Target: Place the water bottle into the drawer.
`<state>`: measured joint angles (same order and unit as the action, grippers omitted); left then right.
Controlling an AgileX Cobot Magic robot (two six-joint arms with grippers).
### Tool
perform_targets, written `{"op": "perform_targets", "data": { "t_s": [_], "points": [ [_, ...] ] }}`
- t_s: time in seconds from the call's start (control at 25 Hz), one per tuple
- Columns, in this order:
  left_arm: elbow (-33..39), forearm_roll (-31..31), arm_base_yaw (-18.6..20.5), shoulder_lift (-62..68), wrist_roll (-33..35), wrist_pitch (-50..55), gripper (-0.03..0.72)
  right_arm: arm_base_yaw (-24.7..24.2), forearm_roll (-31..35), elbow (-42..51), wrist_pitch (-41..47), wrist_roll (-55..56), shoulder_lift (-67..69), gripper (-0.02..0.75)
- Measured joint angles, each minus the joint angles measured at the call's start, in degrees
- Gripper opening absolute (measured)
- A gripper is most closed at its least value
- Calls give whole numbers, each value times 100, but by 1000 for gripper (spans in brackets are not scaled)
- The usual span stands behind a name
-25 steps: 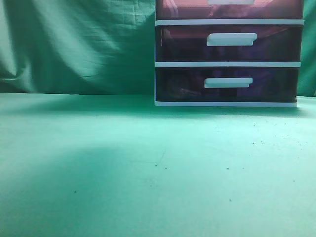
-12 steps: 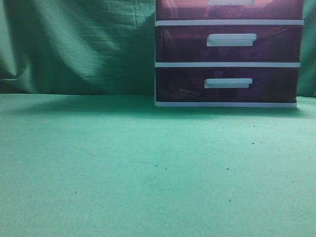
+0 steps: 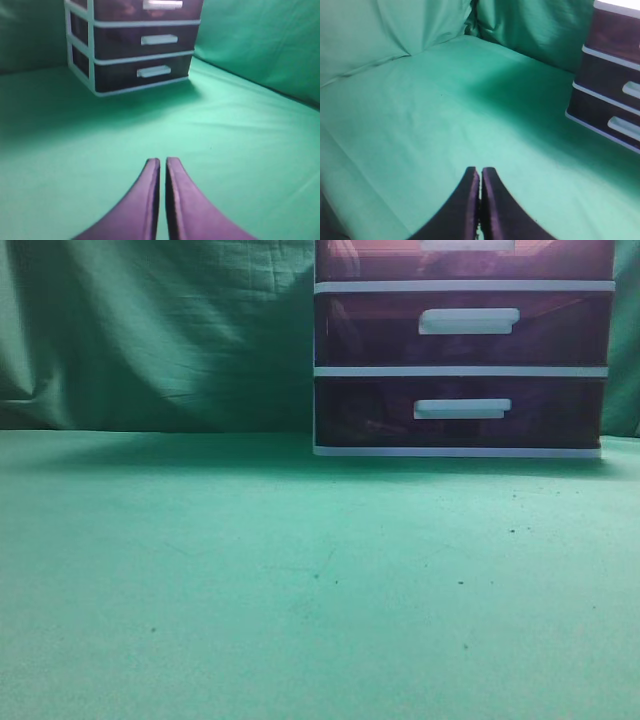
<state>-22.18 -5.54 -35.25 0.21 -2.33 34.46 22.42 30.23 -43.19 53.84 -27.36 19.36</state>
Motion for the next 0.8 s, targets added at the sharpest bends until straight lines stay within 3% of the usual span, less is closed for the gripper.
{"op": "perform_targets", "data": {
  "t_s": [0.4, 0.8],
  "points": [
    [1424, 13, 0, 0, -197, -785, 0, 0, 310, 2465, -1629, -46, -720, 0],
    [1563, 13, 0, 0, -210, -956, 0, 0, 476, 3700, -2866, -470, -720, 0]
  ]
}}
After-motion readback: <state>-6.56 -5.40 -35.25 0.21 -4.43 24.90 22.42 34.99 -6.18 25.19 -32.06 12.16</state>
